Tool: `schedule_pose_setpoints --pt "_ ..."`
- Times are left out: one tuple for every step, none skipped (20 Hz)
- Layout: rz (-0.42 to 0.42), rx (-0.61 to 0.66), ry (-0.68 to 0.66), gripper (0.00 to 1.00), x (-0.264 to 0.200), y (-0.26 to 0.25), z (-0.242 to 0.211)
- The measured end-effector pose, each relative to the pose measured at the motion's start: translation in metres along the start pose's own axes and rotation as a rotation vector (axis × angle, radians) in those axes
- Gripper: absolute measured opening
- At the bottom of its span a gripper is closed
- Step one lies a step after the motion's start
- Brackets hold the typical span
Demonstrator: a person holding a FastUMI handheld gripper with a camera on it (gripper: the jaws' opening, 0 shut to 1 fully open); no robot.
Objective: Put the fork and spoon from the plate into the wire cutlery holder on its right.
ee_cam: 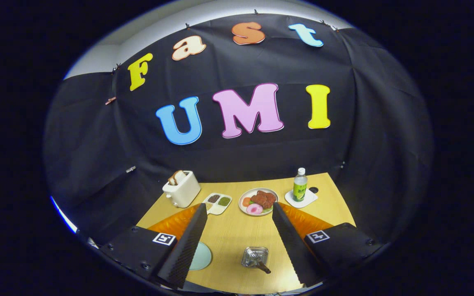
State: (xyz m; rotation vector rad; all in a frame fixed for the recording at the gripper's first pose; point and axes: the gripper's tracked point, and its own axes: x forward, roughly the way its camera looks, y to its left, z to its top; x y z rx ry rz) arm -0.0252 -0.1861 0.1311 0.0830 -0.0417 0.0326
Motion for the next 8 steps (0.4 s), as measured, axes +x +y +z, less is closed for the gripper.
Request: schedule_pose_setpoints --pt "-0.026 0.002 -0.046 0.99 -0.005 -0.006 0.006" --pt "-0.063 -0.012 -0.089 0.99 -0.005 -0.014 0.008" --pt "-0.098 -0.038 -0.130 0.99 -0.010 -0.026 0.012" --pt "-0.123 -0.069 -0.168 0.99 -0.014 -0.034 0.014" --pt "-0.142 -0.097 -0.196 0.99 -0.020 -0.038 0.015" --pt "-0.148 -0.121 -0.220 0.99 -0.025 -0.040 0.016" --pt "-0.150 -0.138 -0.234 0.99 -0.029 -0.041 0.015" --pt "-0.144 -0.152 -0.244 0.99 -0.031 -0.041 0.013"
